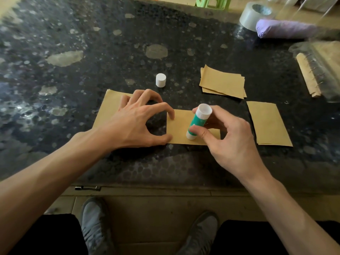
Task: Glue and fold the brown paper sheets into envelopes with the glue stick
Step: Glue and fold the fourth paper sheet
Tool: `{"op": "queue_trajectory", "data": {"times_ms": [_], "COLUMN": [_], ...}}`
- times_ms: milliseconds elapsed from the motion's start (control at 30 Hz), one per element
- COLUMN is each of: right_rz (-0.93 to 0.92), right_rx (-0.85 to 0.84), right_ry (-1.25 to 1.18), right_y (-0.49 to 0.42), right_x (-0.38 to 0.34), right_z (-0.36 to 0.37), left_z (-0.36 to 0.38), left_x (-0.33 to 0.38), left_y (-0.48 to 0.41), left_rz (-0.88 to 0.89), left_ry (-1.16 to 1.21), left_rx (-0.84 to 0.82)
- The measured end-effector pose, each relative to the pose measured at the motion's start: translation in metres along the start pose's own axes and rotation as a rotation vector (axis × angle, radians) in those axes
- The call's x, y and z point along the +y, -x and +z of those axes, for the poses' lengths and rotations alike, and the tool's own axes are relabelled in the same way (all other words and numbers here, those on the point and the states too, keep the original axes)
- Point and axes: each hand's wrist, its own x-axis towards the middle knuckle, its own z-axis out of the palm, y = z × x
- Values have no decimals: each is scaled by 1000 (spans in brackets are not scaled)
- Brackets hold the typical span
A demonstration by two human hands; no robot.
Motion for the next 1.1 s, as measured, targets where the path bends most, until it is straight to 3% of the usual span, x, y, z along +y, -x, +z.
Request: {"op": "queue_trajectory", "data": {"times_ms": [233,600,1100], "right_rz": [-76,-87,-82], "right_rx": [-94,56,12], "right_ry": [69,143,133], "right_y": [4,11,13], "right_x": [0,2,7], "right_z": [-6,3,-10], "left_z": [-1,-2,-2], "left_x": [1,1,1], "left_y": [0,0,0], "left_rz": [-1,-2,-4], "left_ry": [2,3,-7], "left_rx": [2,-4,-2]}}
